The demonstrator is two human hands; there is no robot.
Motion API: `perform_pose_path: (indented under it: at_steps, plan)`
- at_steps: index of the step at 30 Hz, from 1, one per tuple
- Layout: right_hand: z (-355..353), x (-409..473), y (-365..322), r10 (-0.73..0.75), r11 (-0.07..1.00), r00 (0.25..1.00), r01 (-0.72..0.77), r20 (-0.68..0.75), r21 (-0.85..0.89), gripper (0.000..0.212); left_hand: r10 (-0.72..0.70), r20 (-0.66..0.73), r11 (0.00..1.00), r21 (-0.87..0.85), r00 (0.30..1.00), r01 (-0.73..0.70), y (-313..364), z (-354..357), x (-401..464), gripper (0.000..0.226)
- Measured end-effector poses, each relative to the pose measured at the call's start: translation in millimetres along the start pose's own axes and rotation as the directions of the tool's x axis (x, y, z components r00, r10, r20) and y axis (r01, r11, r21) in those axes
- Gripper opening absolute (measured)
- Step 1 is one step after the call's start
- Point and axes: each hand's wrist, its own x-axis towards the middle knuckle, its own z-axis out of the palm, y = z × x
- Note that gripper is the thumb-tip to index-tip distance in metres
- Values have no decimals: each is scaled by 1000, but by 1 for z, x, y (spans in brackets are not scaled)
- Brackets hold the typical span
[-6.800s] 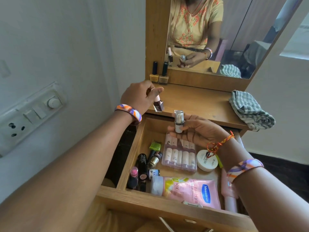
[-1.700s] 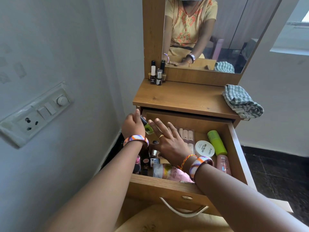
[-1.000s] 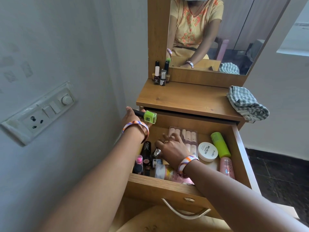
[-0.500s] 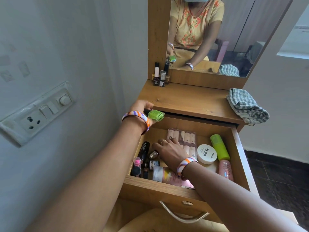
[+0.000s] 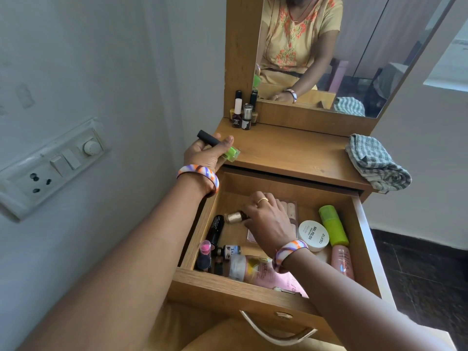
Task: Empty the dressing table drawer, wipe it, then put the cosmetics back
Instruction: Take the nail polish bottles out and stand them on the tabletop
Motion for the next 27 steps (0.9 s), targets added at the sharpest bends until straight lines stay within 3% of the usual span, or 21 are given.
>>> perform_pose_path:
  at_steps: [4,7,10,16,19,27]
  plan:
    - [-13,9,1,125,973,984,-97,-124,209,38,173,-69,945,294,982,-146,3,2,13,48]
    - [-22,27,6,225,928,945,-133,-238,347,35,319,-46,806,539,947,-245,6,9,24,53]
    - [-37,53,12,312,890,897,-161,-312,427,32,399,19,686,658,917,-312,9,18,34,53]
    - [-48,109,32,465,778,875,-329,-138,535,26,470,94,525,769,878,-364,2,32,58,56]
    - [-50,127,34,459,746,886,-345,-64,570,22,495,78,517,774,865,-366,-2,36,74,54]
    - [-42,159,40,461,744,886,-351,-56,569,30,492,114,475,796,863,-375,-2,37,107,55]
